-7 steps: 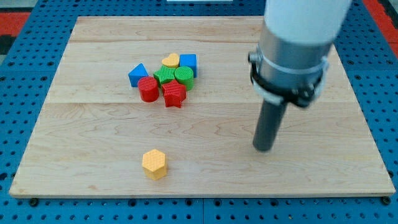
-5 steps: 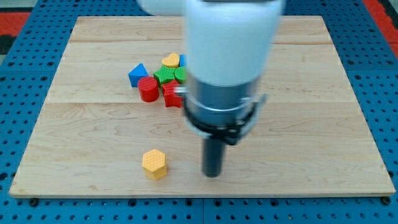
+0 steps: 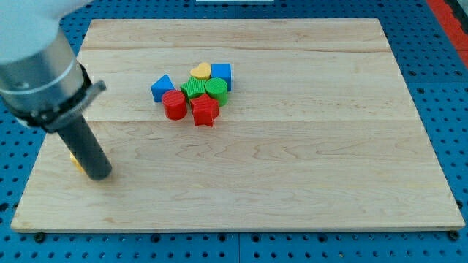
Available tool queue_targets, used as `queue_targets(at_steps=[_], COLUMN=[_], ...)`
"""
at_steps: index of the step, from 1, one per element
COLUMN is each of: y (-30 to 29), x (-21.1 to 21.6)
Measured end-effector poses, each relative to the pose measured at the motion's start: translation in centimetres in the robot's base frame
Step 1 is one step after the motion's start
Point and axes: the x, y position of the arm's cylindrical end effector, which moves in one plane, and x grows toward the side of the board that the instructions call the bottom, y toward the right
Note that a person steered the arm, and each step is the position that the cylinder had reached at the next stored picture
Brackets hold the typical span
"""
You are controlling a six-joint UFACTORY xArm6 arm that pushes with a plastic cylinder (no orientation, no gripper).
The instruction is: Push the yellow hexagon left and up a bit
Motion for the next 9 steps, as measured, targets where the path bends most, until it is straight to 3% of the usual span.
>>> queue_targets(at_steps=[3, 7, 9], y=[-1.7, -1.7, -2.5], x=[1.2, -2.5, -0.1])
